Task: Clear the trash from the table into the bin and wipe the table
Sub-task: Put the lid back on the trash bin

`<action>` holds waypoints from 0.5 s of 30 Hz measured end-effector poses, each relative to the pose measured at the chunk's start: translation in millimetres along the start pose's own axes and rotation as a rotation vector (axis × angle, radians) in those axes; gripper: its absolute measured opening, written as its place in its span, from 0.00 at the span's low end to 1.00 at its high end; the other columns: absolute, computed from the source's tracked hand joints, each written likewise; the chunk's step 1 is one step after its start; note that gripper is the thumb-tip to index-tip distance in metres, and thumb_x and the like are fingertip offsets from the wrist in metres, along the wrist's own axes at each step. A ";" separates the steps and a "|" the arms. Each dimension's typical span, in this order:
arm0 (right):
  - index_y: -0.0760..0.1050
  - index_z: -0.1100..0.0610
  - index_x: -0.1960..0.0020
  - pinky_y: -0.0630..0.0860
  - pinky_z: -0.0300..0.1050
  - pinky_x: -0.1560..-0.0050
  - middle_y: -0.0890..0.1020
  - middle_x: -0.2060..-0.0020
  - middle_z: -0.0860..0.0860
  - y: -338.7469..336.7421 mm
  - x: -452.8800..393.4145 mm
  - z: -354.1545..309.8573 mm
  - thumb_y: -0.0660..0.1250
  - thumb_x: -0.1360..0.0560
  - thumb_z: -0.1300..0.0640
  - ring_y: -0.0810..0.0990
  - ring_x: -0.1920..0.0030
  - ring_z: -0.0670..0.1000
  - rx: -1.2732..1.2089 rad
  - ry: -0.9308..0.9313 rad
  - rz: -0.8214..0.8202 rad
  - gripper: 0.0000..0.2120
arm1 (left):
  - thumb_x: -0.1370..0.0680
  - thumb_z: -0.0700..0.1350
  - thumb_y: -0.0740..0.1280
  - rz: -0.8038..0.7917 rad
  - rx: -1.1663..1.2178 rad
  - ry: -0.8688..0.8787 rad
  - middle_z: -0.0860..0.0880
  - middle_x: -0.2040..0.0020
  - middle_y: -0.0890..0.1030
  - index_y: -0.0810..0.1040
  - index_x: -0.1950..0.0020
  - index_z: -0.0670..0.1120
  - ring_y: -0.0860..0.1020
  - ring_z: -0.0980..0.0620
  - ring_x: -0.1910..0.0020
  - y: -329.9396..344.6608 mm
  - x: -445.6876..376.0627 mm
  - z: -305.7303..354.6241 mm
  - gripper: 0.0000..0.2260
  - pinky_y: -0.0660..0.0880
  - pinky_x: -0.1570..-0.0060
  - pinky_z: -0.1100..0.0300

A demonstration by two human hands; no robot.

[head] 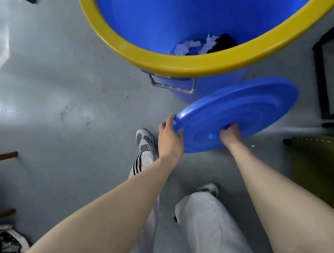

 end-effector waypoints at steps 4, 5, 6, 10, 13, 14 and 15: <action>0.67 0.57 0.32 0.70 0.49 0.44 0.77 0.37 0.59 -3.8 15.0 5.8 0.60 0.21 0.53 0.76 0.38 0.63 -0.044 -0.003 -0.042 0.18 | 0.18 0.45 0.63 0.000 -0.007 -0.005 0.48 0.31 0.68 0.66 0.25 0.56 0.74 0.49 0.44 -7.7 18.2 6.4 0.22 0.69 0.47 0.60; 0.67 0.56 0.32 0.73 0.51 0.43 0.77 0.38 0.58 -5.2 22.5 6.9 0.60 0.21 0.53 0.76 0.39 0.63 -0.048 0.009 -0.064 0.18 | 0.19 0.44 0.63 0.000 -0.007 0.005 0.48 0.30 0.68 0.65 0.25 0.55 0.74 0.47 0.41 -10.6 24.8 8.6 0.23 0.70 0.45 0.58; 0.67 0.55 0.33 0.75 0.56 0.41 0.77 0.39 0.58 -5.3 29.0 8.2 0.59 0.22 0.53 0.76 0.40 0.63 -0.054 0.023 -0.088 0.18 | 0.19 0.44 0.63 -0.002 -0.011 0.021 0.47 0.30 0.68 0.65 0.24 0.55 0.74 0.45 0.38 -13.3 30.4 10.8 0.23 0.70 0.41 0.57; 0.69 0.54 0.39 0.76 0.62 0.39 0.76 0.44 0.54 -14.2 62.4 12.2 0.58 0.22 0.57 0.75 0.43 0.60 -0.092 0.021 -0.112 0.12 | 0.19 0.42 0.64 -0.008 -0.017 0.056 0.47 0.29 0.67 0.65 0.24 0.54 0.71 0.43 0.35 -28.7 51.0 18.9 0.24 0.70 0.35 0.53; 0.71 0.56 0.39 0.77 0.61 0.39 0.75 0.47 0.53 -25.3 91.0 7.3 0.56 0.24 0.63 0.75 0.46 0.58 -0.095 0.016 -0.116 0.14 | 0.19 0.43 0.63 -0.029 -0.038 0.089 0.47 0.30 0.67 0.65 0.25 0.55 0.72 0.42 0.36 -47.4 65.9 28.5 0.23 0.71 0.39 0.52; 0.70 0.56 0.38 0.77 0.61 0.38 0.75 0.46 0.52 -29.8 100.9 4.4 0.55 0.24 0.64 0.74 0.46 0.58 -0.092 0.022 -0.119 0.17 | 0.19 0.43 0.63 -0.038 -0.048 0.102 0.47 0.29 0.67 0.65 0.24 0.55 0.72 0.42 0.36 -55.0 70.0 32.0 0.24 0.72 0.39 0.51; 0.70 0.57 0.37 0.77 0.61 0.38 0.75 0.46 0.53 -35.2 110.3 0.9 0.55 0.25 0.65 0.75 0.45 0.59 -0.093 0.022 -0.118 0.18 | 0.19 0.44 0.63 -0.048 -0.056 0.110 0.47 0.29 0.67 0.64 0.24 0.55 0.72 0.41 0.36 -62.8 73.9 35.8 0.24 0.72 0.38 0.51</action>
Point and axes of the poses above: each hand's wrist, its own x-axis away from the middle knuckle, its own y-axis out of the palm, z = x × y, the point moved 5 cm from there along -x, towards the middle knuckle
